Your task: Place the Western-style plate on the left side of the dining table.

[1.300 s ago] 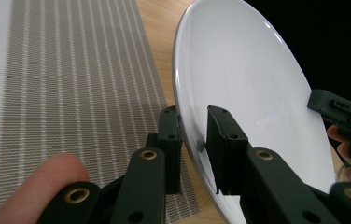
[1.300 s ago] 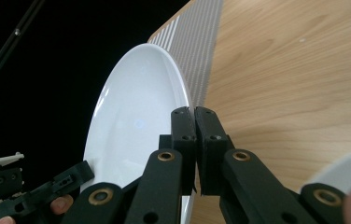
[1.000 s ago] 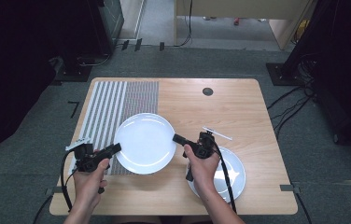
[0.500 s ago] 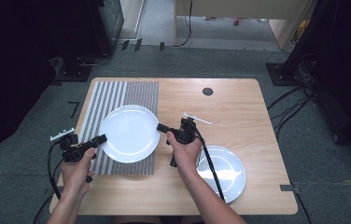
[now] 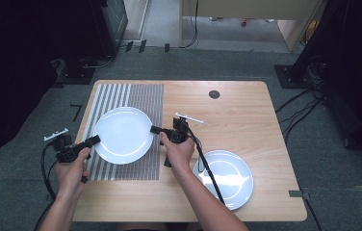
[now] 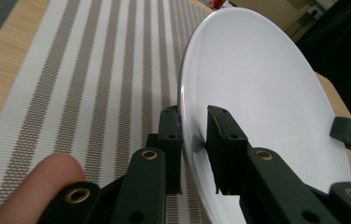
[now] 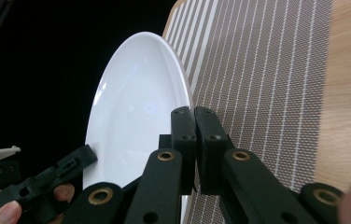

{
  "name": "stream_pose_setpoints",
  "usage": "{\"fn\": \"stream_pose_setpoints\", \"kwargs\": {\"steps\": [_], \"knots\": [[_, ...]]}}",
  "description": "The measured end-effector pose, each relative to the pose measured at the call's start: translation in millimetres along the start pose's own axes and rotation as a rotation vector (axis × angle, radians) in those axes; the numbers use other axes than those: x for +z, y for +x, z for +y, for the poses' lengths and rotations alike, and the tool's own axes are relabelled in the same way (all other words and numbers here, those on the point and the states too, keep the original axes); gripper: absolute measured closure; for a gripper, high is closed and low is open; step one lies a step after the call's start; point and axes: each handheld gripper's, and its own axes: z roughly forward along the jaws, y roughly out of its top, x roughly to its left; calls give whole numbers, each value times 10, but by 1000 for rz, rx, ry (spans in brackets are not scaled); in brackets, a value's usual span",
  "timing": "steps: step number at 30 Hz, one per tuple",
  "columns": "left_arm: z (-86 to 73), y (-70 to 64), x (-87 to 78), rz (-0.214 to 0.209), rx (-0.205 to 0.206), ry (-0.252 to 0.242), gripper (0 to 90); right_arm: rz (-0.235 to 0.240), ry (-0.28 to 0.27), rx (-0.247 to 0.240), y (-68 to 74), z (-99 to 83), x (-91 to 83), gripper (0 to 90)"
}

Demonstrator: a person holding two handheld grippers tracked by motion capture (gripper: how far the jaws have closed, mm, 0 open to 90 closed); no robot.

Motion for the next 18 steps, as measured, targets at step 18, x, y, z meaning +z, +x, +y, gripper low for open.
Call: {"fn": "stream_pose_setpoints", "kwargs": {"steps": [18], "knots": [[120, 257, 188, 74, -6, -2, 763, -32, 49, 43, -97, 143, 559, 879]]}}
